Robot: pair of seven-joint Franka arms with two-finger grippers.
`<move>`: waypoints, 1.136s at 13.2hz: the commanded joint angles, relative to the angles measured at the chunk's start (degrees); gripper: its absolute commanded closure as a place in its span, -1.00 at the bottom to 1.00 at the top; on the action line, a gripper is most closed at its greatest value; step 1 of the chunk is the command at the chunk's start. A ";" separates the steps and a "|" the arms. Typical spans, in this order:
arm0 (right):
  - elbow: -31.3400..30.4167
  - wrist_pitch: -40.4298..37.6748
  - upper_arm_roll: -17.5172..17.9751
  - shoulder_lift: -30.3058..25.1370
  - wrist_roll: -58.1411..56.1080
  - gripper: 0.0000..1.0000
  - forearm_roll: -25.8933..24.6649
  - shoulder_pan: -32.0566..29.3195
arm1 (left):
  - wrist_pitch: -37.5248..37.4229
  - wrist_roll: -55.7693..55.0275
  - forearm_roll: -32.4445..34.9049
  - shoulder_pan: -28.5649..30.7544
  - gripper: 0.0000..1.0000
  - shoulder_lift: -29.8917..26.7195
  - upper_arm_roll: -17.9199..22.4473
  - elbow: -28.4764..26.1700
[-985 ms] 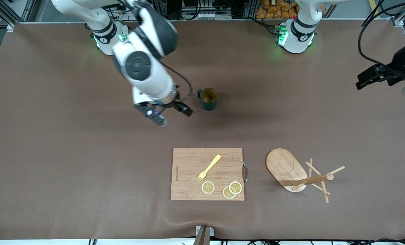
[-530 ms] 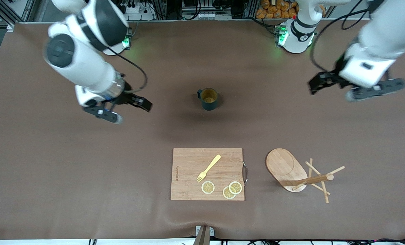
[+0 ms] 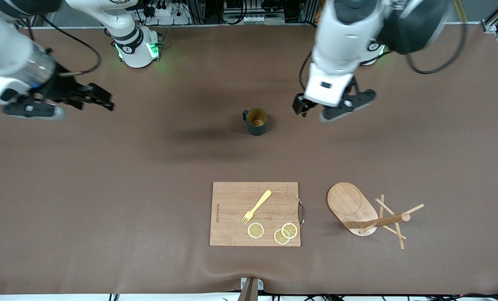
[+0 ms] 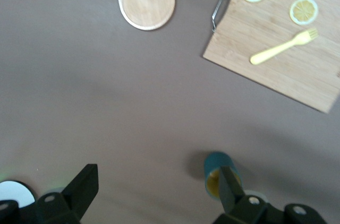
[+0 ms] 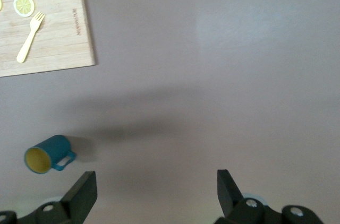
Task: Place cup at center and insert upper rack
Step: 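Reach the left gripper over the upright teal mug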
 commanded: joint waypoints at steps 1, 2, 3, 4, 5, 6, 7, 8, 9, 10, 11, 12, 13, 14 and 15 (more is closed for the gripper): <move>-1.87 0.20 0.99 -3.15 -4.67 -1.00 -1.99 -5.03 | 0.15 -10.30 5.36 -7.73 -1.00 3.58 0.66 1.09; -1.70 0.37 0.99 -3.50 -5.90 -1.00 -4.26 -5.39 | 0.76 -16.17 7.28 -10.19 -1.00 5.68 1.01 1.35; -1.52 0.64 0.99 -3.76 -6.26 -1.00 -6.72 -5.48 | 1.20 -21.54 11.13 -11.96 -1.00 8.32 0.58 2.92; -1.52 0.73 0.90 -3.85 -6.79 -1.00 -7.53 -5.74 | 1.20 -25.86 12.91 -13.89 -1.00 11.21 0.58 4.50; -1.52 0.73 0.90 -3.86 -8.01 -1.00 -7.54 -6.00 | 1.20 -28.60 13.45 -16.09 -1.00 13.94 1.01 5.82; -1.52 0.47 0.99 -3.86 -9.15 -1.00 -7.54 -6.01 | 1.20 -30.19 15.11 -18.20 -1.00 15.97 1.28 6.79; -1.70 0.03 0.99 -3.94 -9.17 -1.00 -7.28 -6.01 | 1.20 -31.77 17.82 -20.31 -1.00 17.82 1.28 7.15; -1.87 -0.50 0.99 -4.12 -9.17 -1.00 -7.19 -5.92 | 1.11 -33.96 18.89 -22.41 -1.00 20.01 1.37 8.63; -2.05 -0.76 0.99 -4.03 -9.25 -1.00 -6.92 -5.92 | 1.20 -37.12 18.99 -24.09 -1.00 22.03 1.72 10.30; -2.05 -1.12 0.99 -3.77 -9.25 -1.00 -6.83 -6.00 | 1.20 -39.67 19.08 -25.85 -1.00 24.14 2.50 11.88; -2.05 -1.55 0.99 -3.77 -9.25 -1.00 -6.83 -6.01 | 1.20 -41.26 19.08 -28.04 -1.00 26.16 3.81 13.03; -2.14 -1.56 0.99 -3.77 -9.25 -1.00 -6.83 -6.01 | 1.20 -42.59 19.08 -31.28 -1.00 28.10 6.26 13.13; -2.14 -1.99 0.99 -3.68 -9.34 -1.00 -6.83 -6.09 | 1.29 -43.73 18.99 -35.05 -1.00 29.51 9.42 13.13; -2.14 -2.00 0.99 -3.51 -9.34 -1.00 -6.83 -6.35 | 1.55 -46.00 18.90 -37.62 -1.00 31.70 11.54 13.22; -2.66 -1.56 0.90 -3.24 -9.34 -1.00 -6.83 -6.44 | 2.42 -48.12 18.99 -38.77 -1.00 33.37 12.26 13.30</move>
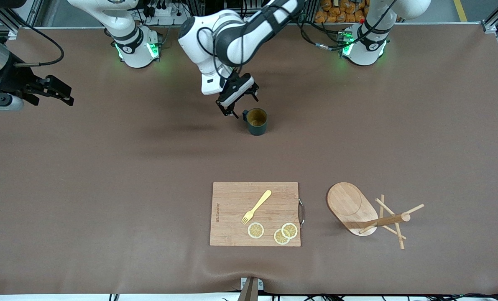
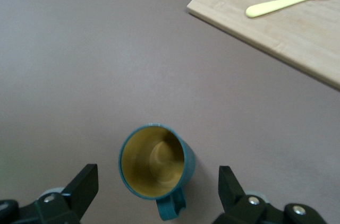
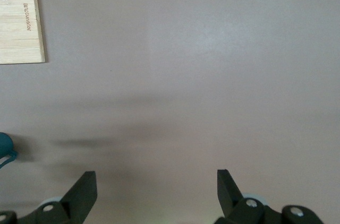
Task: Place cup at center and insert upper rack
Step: 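Reach the left gripper over the upright teal mug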
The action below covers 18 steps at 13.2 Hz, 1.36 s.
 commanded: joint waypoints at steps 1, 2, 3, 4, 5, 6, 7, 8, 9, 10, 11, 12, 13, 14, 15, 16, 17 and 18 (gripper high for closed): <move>-2.31 0.82 0.81 -0.91 -0.97 -1.00 -0.30 -1.41 | 1.86 -5.42 1.05 -3.72 -1.00 4.95 2.88 3.11; -2.66 1.43 0.81 -0.91 -0.97 -1.00 -0.30 -1.41 | 3.09 -7.62 1.05 -3.81 -1.00 5.73 2.88 3.20; -2.75 1.35 0.81 -1.00 -0.97 -1.00 -0.30 -1.49 | 3.98 -9.04 1.05 -4.24 -1.00 6.18 2.88 3.29; -2.84 0.92 0.81 -1.08 -0.97 -1.00 -0.30 -1.49 | 4.51 -10.27 1.05 -4.60 -1.00 6.53 2.88 3.29; -3.45 0.82 0.72 -1.26 -0.97 -1.00 -0.30 -1.49 | 5.04 -11.93 1.05 -5.21 -1.00 7.23 2.96 3.29; -3.63 1.00 0.72 -1.26 -0.97 -1.00 -0.30 -1.58 | 5.13 -13.43 1.14 -5.74 -1.00 8.19 2.96 3.29; -3.72 1.00 0.72 -1.26 -0.97 -1.00 -0.30 -1.58 | 5.13 -14.92 1.06 -5.83 -1.00 8.90 2.96 3.29; -3.81 0.82 0.72 -1.26 -0.97 -1.00 -0.30 -1.58 | 5.13 -16.42 1.05 -5.92 -1.00 8.99 2.79 3.20; -3.81 0.74 0.72 -1.26 -0.97 -1.00 -0.30 -1.58 | 4.87 -18.26 0.97 -6.09 -1.00 8.99 2.53 3.11; -3.81 0.74 0.72 -1.26 -0.97 -1.00 -0.30 -1.58 | 4.60 -19.41 0.79 -6.18 -1.00 9.08 2.52 3.03; -3.81 0.82 0.72 -1.17 -0.97 -1.00 -0.30 -1.58 | 4.51 -21.07 0.70 -6.27 -1.00 9.17 2.52 3.03; -3.81 0.74 0.81 -1.17 -0.97 -1.00 -0.30 -1.50 | 4.51 -22.83 0.70 -6.18 -0.91 9.52 2.61 3.03; -3.81 0.65 0.81 -1.26 -0.97 -1.00 -0.30 -1.49 | 4.25 -24.24 0.79 -6.27 -0.80 10.04 2.70 2.94; -3.72 0.47 0.81 -1.26 -0.97 -1.00 -0.30 -1.41 | 3.38 -24.69 0.79 -6.36 -0.78 10.40 2.79 2.94; -3.81 0.47 0.81 -1.26 -0.97 -1.00 -0.30 -1.41 | 2.94 -24.78 0.97 -6.62 -0.74 10.57 2.79 2.94; -3.72 0.56 0.81 -1.26 -0.97 -1.00 -0.30 -1.41 | 2.84 -24.78 1.14 -7.32 -0.74 11.01 2.96 2.94; -3.72 0.56 0.81 -1.17 -0.97 -1.00 -0.30 -1.49 | 2.84 -24.78 1.14 -7.50 -0.74 11.63 3.31 2.94; -3.72 0.65 0.81 -1.17 -0.88 -1.00 -0.30 -1.49 | 2.76 -24.78 1.14 -8.02 -0.73 11.89 3.58 2.85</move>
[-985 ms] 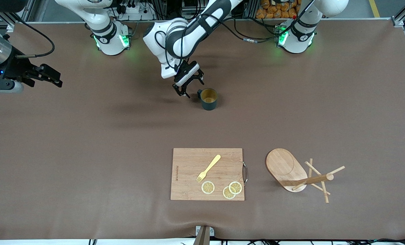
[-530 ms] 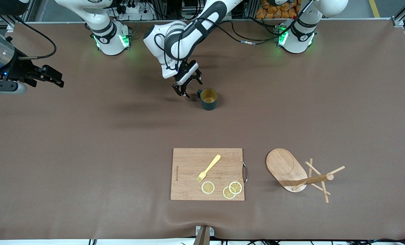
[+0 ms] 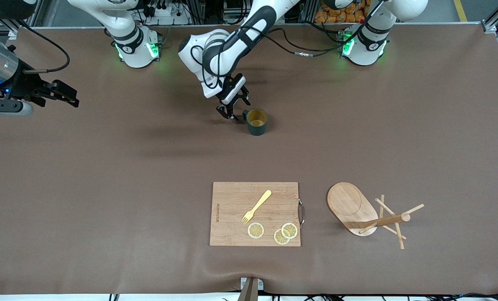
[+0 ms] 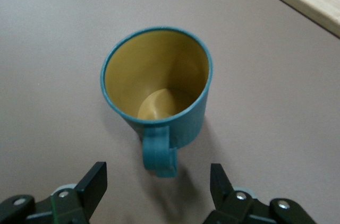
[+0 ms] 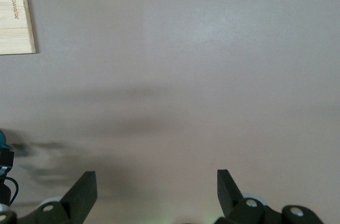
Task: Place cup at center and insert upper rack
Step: 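Lower the left gripper and grasp the mug handle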
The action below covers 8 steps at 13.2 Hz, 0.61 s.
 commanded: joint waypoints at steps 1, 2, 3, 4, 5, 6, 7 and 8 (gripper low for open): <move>-0.99 0.15 0.84 -1.19 -0.81 -1.00 -0.30 -1.20 | -1.34 -1.09 1.06 -2.07 -0.67 1.57 1.90 1.24; -0.99 0.06 0.84 -1.19 -0.81 -1.00 -0.30 -1.20 | -1.77 -1.01 1.06 -2.51 -0.63 1.66 2.16 1.24; -0.99 0.06 0.84 -1.19 -0.81 -1.00 -0.30 -1.20 | -1.78 -1.09 1.41 -2.77 -0.56 1.84 2.17 1.24; -0.99 -0.12 0.84 -1.28 -0.81 -1.00 -0.30 -1.20 | -2.13 -1.01 2.02 -2.77 -0.51 1.84 2.17 1.15; -0.99 -0.20 0.84 -1.28 -0.81 -1.00 -0.30 -1.20 | -3.26 -1.09 2.03 -2.95 -0.48 1.84 2.17 1.15; -0.99 -0.20 0.84 -1.28 -0.90 -1.00 -0.30 -1.20 | -4.06 -1.09 2.03 -2.95 -0.44 1.84 2.08 1.15; -0.99 -0.20 0.84 -1.28 -0.82 -1.00 -0.30 -1.20 | -4.67 -1.01 2.03 -2.95 -0.39 1.84 2.08 1.15; -0.99 -0.20 0.84 -1.28 -0.81 -1.00 -0.30 -1.20 | -5.03 -1.01 2.03 -2.95 -0.33 1.84 2.08 1.15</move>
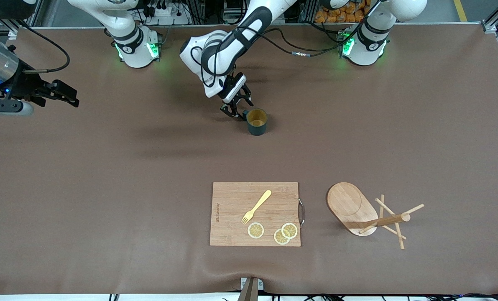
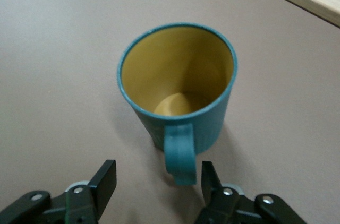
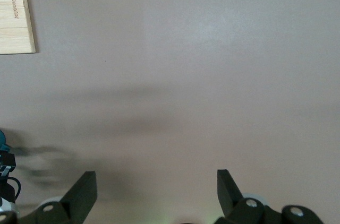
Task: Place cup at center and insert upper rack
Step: 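Lower the left gripper and grasp the mug handle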
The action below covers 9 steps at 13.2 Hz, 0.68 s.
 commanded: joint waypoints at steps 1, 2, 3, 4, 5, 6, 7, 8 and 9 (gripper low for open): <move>-0.99 -0.12 0.83 -1.28 -0.81 -1.00 -0.30 -1.29 | -2.02 -0.81 1.39 -0.71 -0.28 0.43 0.60 1.13; -0.99 -0.12 0.83 -1.28 -0.81 -1.00 -0.30 -1.20 | -2.02 -0.81 1.39 -0.71 -0.24 0.43 0.60 1.13; -0.99 -0.12 0.83 -1.28 -0.81 -1.00 -0.30 -1.20 | -1.94 -0.81 1.39 -0.62 -0.18 0.43 0.60 1.13; -0.99 -0.21 0.83 -1.28 -0.81 -1.00 -0.30 -1.20 | -1.94 -0.81 1.39 -0.62 -0.09 0.51 0.60 1.13; -0.99 -0.30 0.83 -1.37 -0.81 -1.00 -0.30 -1.20 | -1.94 -0.81 1.39 -0.62 -0.01 0.52 0.60 1.13; -0.99 -0.21 0.83 -1.28 -0.81 -1.00 -0.30 -1.20 | -1.94 -0.81 1.39 -0.53 0.08 0.43 0.69 1.13; -0.99 -0.21 0.83 -1.28 -0.81 -1.00 -0.30 -1.20 | -1.94 -0.81 1.39 -0.53 0.24 0.43 0.69 1.21; -0.99 -0.21 0.83 -1.28 -0.81 -1.00 -0.30 -1.20 | -1.76 -0.81 1.13 -0.36 0.49 0.25 1.13 1.30; -0.99 -0.21 0.83 -1.28 -0.81 -1.00 -0.30 -1.29 | -1.67 -0.72 1.12 -0.36 0.74 -0.01 1.39 1.30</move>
